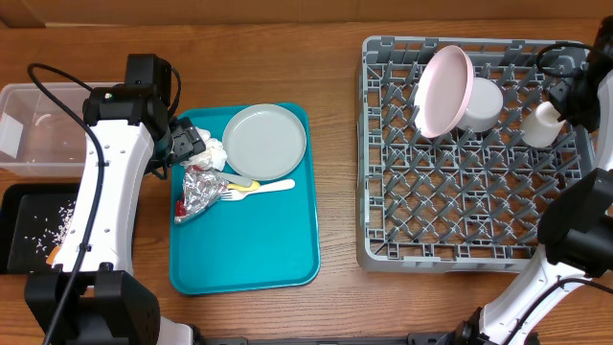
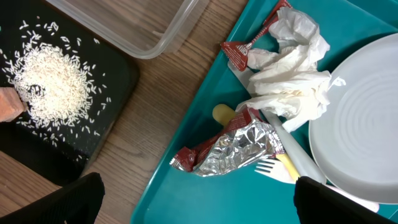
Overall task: Sort waste into correct bins and load items into the dishwasher rack
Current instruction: 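Lower the cup into the rack and open the right gripper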
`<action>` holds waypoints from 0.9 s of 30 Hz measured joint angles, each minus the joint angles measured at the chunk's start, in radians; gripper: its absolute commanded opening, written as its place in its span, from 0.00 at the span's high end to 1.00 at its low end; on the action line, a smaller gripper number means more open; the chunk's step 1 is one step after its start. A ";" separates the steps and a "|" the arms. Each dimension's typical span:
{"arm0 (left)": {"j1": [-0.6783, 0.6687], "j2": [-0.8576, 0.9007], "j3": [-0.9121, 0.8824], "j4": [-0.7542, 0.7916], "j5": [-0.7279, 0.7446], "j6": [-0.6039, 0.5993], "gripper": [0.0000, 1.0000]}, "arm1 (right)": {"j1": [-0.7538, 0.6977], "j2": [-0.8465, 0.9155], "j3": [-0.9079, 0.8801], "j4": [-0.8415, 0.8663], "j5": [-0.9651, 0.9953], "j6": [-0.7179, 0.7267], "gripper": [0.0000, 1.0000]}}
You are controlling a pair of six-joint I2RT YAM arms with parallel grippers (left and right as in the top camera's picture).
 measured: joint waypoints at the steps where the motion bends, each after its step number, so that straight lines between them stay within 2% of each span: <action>1: 0.000 0.000 0.000 0.000 0.000 0.000 0.00 | 0.000 0.000 -0.014 0.015 -0.003 0.000 0.94; 19: 0.000 0.000 0.000 0.000 0.000 0.000 0.00 | 0.000 0.000 -0.063 0.099 -0.005 -0.001 0.94; 27: 0.000 0.000 0.000 0.000 0.000 0.000 0.00 | 0.000 0.000 -0.067 0.114 -0.003 -0.017 0.90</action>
